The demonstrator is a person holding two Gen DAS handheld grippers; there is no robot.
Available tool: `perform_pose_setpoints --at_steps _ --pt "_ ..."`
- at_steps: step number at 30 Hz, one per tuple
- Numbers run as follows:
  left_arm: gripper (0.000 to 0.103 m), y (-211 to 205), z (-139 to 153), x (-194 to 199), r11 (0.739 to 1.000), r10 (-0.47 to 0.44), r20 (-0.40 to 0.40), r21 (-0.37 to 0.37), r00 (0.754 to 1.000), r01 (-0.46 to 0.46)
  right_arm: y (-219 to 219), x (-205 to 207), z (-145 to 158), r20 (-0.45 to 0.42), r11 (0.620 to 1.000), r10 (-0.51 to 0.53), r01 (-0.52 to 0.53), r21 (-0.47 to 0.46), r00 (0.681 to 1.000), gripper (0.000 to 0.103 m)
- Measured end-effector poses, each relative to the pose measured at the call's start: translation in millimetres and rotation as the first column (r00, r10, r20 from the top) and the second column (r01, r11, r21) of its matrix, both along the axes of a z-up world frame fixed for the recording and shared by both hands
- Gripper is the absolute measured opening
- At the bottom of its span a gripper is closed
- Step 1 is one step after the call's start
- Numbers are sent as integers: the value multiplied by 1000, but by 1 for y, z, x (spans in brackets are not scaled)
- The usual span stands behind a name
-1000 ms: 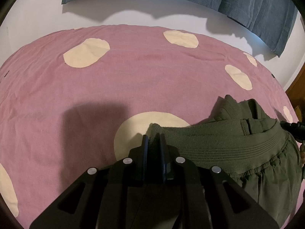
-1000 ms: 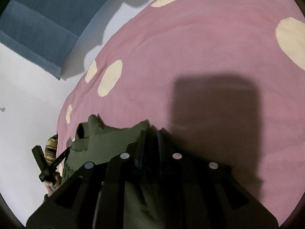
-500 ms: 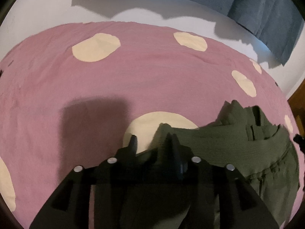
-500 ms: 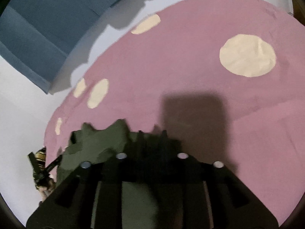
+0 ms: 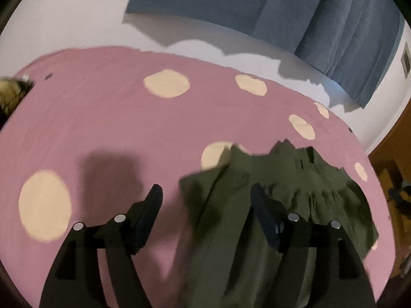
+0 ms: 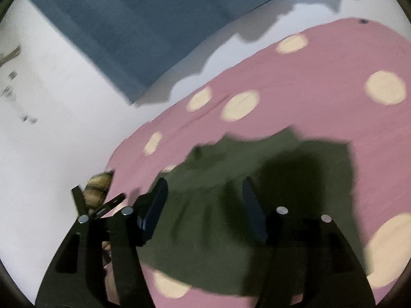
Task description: Fold small clothes
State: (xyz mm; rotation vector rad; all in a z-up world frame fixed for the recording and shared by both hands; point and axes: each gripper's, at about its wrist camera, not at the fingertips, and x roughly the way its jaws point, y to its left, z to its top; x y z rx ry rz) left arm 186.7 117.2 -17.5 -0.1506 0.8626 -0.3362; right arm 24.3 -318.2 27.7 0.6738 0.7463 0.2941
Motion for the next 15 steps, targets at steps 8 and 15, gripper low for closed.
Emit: perform_pose_setpoints --at_steps 8,15 --pt "71 44 -24 -39 994 6 -112 -110 994 -18 98 -10 -43 -111 972 235 -231 53 966 63" --pt "71 42 -39 -33 982 -72 -185 -187 980 36 132 -16 -101 -282 956 283 -295 0 917 64"
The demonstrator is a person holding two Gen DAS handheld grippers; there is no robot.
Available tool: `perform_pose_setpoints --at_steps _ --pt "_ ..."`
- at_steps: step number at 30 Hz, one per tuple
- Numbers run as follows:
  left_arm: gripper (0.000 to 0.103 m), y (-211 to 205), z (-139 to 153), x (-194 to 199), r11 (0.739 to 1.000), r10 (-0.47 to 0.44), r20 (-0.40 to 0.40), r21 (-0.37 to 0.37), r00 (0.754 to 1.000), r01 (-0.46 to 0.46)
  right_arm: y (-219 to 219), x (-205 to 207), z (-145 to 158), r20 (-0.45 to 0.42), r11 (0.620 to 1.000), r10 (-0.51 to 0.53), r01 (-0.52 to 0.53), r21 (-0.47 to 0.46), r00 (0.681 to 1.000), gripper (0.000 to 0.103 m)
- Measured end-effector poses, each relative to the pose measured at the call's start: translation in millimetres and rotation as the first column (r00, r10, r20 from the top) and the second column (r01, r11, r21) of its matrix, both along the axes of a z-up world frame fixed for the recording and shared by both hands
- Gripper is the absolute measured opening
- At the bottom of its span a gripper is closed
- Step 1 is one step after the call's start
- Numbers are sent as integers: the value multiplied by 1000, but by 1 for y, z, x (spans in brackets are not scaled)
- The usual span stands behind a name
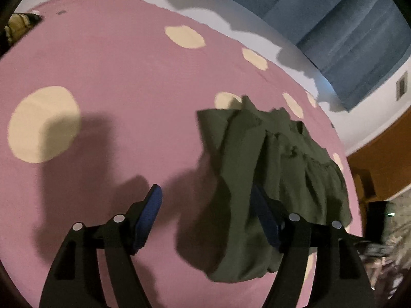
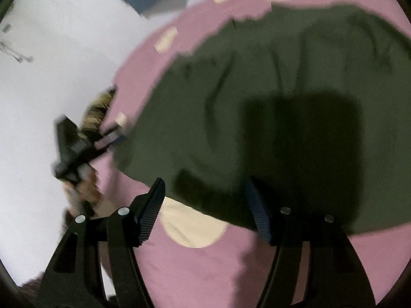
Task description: Fold small clothes
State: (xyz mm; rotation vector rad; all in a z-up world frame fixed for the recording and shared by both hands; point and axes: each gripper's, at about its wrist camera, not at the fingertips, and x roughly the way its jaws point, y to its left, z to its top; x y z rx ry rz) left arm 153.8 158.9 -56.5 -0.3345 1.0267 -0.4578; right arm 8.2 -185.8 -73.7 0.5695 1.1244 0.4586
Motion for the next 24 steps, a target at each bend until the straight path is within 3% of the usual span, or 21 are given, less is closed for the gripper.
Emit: perform_pose_setpoints --at_steps 3,9,17,19,20,21,24 --pt "72 -11 -5 10 998 -47 -31 -38 998 46 -4 -1 -7 9 998 -25 24 52 1000 65" --pt "72 -27 -24 38 998 -63 -101 -30 993 60 -2 -10 -3 33 1000 -10 10 25 999 66" --pt "74 -36 -27 51 993 -116 -114 -17 987 115 -2 -12 -2 58 999 6 -9 46 998 75" --pt "66 -41 -26 52 992 -128 -117 -17 985 127 -2 -14 -2 69 998 5 -9 55 998 78" --pt "48 -43 -27 54 990 -142 -133 -41 981 138 -2 -15 -1 73 998 6 -10 56 997 79" --pt "41 -48 -32 57 985 -163 -181 -89 970 149 -2 -14 -2 77 998 6 -11 55 997 79" --pt "40 -61 -32 58 988 -152 -164 -38 975 147 1 -15 -3 88 999 11 -14 41 996 80"
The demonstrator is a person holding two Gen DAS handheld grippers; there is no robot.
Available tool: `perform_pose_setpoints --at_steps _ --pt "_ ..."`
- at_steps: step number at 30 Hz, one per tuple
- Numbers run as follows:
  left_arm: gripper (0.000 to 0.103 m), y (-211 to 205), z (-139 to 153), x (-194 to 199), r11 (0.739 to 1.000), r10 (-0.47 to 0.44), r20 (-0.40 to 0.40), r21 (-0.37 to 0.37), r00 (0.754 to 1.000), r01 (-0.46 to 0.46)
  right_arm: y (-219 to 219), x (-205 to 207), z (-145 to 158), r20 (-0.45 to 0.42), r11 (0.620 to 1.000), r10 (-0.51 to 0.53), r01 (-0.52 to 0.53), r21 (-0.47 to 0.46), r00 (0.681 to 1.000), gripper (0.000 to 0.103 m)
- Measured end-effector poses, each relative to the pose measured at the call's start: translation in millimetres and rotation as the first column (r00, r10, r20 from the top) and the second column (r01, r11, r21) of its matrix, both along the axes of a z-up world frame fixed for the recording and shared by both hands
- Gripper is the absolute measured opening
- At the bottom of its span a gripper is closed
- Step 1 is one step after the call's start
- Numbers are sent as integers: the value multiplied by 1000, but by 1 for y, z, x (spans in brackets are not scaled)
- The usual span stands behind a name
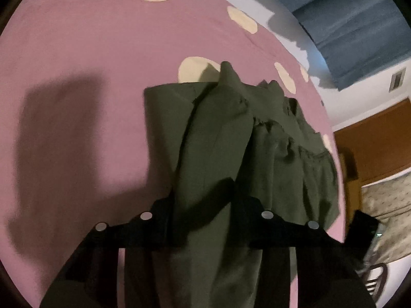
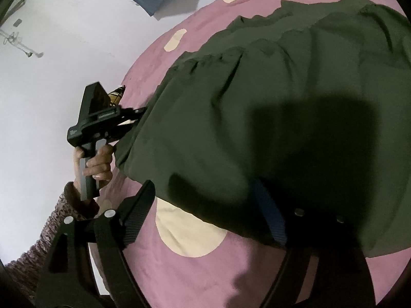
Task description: Fold small clothes
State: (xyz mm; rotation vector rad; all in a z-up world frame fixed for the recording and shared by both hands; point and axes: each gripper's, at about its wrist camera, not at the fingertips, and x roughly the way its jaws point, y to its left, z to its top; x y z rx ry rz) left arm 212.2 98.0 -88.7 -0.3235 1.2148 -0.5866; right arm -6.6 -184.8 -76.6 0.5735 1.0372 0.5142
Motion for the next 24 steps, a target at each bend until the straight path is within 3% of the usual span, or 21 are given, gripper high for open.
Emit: perform_pose_setpoints --at_steps 1,3,6,13,18,22,24 --pt "39 -2 1 -1 1000 0 7 13 1000 0 0 -1 0 6 1000 1 -1 -4 1000 80" --pt "24 -4 3 -2 999 10 11 40 1000 -10 -1 -3 0 13 1000 3 -3 -3 1000 80" --pt "12 1 8 -2 998 51 -9 21 999 -51 -3 -4 0 17 1000 2 -2 5 1000 80" --pt "9 -12 38 -14 992 60 81 104 995 -68 -8 -7 1 31 999 -3 2 38 1000 79" --pt "9 -15 39 -16 987 43 106 147 993 -58 -24 -2 37 84 996 -52 46 72 995 77" --pt "9 -12 37 -15 989 48 98 137 994 -61 -36 35 60 115 993 -93 83 83 989 77" --pt "9 -13 37 -16 988 46 104 142 994 -61 -43 69 57 87 987 -126 116 110 988 77"
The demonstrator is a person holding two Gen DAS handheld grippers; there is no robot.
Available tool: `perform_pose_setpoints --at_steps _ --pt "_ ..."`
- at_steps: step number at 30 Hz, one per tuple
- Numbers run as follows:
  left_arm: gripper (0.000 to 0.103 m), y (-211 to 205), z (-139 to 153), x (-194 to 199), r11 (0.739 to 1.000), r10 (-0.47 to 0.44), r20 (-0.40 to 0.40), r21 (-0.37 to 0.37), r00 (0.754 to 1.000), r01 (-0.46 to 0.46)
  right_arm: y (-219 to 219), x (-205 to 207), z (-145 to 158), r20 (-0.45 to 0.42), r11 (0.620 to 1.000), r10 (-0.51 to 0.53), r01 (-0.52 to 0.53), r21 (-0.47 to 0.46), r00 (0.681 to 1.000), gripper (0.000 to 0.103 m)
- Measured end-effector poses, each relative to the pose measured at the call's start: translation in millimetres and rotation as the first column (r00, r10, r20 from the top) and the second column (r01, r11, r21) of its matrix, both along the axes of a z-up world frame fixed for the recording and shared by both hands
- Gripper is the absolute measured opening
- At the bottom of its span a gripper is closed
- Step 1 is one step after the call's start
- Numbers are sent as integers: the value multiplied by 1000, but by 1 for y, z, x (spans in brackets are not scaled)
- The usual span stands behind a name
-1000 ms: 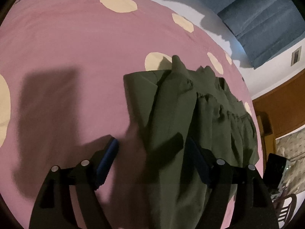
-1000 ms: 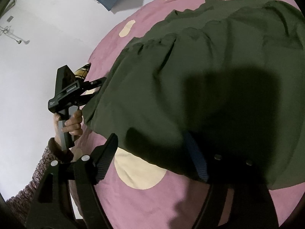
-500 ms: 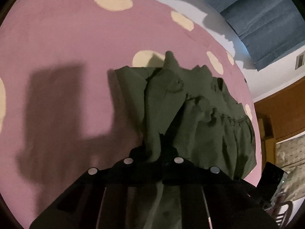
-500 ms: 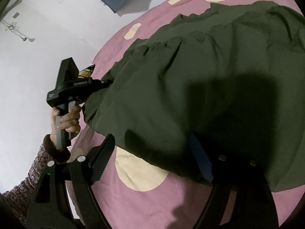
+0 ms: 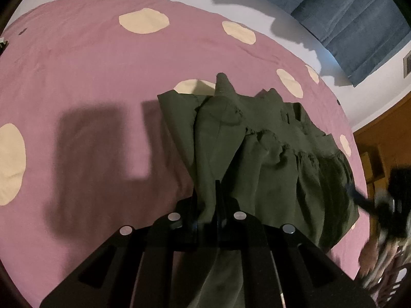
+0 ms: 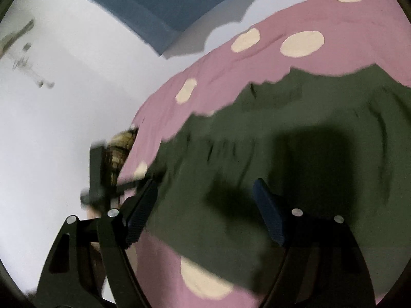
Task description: Fold small clothes
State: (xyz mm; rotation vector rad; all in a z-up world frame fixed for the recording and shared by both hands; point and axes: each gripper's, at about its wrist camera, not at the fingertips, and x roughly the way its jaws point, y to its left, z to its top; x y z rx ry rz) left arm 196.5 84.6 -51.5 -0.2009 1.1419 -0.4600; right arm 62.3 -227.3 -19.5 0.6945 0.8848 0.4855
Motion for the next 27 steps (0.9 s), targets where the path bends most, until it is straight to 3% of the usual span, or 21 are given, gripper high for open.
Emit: perform_pose_setpoints --at_steps 5,9,11,16,20,23,25,27 --pt "9 1 0 0 1000 -3 2 -5 1000 3 3 66 -25 -88 998 -62 60 -27 994 77" --pt "9 1 -2 0 1000 -11 6 -10 1000 11 9 97 -62 -196 995 -65 49 -85 978 77" --pt "9 0 -2 1 1000 -8 2 -5 1000 8 7 99 -65 -190 996 -73 62 -65 979 77" --pt "9 1 3 -2 1000 -13 7 -18 1000 13 5 71 -37 -126 997 -67 62 -38 990 77" --pt "9 -1 7 -3 1000 -10 11 -11 1000 10 7 15 -27 -88 999 -44 45 19 995 77" --pt "9 -4 11 -4 1000 -13 22 8 1000 13 18 -22 -37 -99 1000 -6 8 13 995 77" --pt "9 -8 15 -6 1000 -17 31 23 999 16 31 -30 -61 -163 999 43 -45 -8 986 78" --pt "9 -13 19 -7 999 -16 31 32 999 15 35 -31 -73 -121 998 49 -53 -28 991 78"
